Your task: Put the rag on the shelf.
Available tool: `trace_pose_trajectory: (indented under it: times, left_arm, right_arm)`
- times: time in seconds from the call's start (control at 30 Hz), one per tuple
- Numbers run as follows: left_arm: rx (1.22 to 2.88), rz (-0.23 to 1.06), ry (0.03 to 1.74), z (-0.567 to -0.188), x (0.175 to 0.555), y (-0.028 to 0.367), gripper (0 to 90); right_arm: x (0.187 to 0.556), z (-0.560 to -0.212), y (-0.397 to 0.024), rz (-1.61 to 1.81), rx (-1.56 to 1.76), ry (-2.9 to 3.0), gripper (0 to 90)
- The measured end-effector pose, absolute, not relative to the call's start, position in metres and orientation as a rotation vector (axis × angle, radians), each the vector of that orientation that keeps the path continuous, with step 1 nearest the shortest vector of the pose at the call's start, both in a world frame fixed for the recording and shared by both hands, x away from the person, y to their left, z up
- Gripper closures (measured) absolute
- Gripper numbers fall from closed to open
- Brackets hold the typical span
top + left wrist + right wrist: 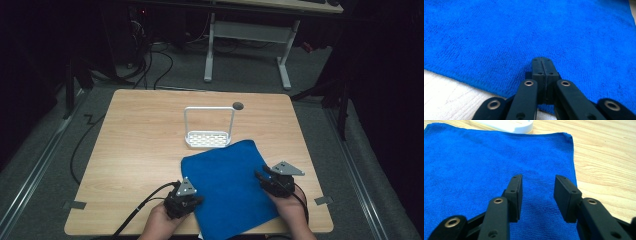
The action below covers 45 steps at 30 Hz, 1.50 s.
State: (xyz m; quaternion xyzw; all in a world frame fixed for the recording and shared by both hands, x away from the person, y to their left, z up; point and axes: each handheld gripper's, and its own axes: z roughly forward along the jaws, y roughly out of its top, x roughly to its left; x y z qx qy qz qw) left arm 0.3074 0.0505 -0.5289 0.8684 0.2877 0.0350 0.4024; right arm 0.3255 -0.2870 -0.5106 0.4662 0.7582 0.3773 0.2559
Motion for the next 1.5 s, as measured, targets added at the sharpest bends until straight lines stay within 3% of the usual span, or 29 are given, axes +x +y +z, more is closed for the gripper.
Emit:
trace_pose_trajectory:
  times: [0.23,0.53,0.77,0.83,1.13,1.5]
  left_arm:
    - [2.218,0.138,0.724,-0.527,0.306,0.064,90.0]
    - [2.177,0.111,0.854,-0.527,0.308,0.112,90.0]
    - [2.115,0.167,0.931,-0.524,0.322,0.130,84.3]
    - [2.096,0.173,0.941,-0.525,0.330,0.127,81.4]
    - [2.110,0.197,0.928,-0.530,0.335,0.124,79.4]
    - [2.079,0.160,0.974,-0.531,0.332,0.144,79.7]
  right_arm:
    - [0.325,-0.511,-0.287,1.024,1.271,2.062,60.1]
    - [0.324,-0.511,-0.286,1.034,1.249,2.083,64.1]
    - [0.331,-0.515,-0.267,1.000,1.184,2.182,86.3]
    - [0.337,-0.516,-0.261,1.005,1.188,2.196,88.8]
    - [0.351,-0.527,-0.250,0.902,1.205,2.244,89.9]
    - [0.325,-0.527,-0.243,0.931,1.158,2.295,89.8]
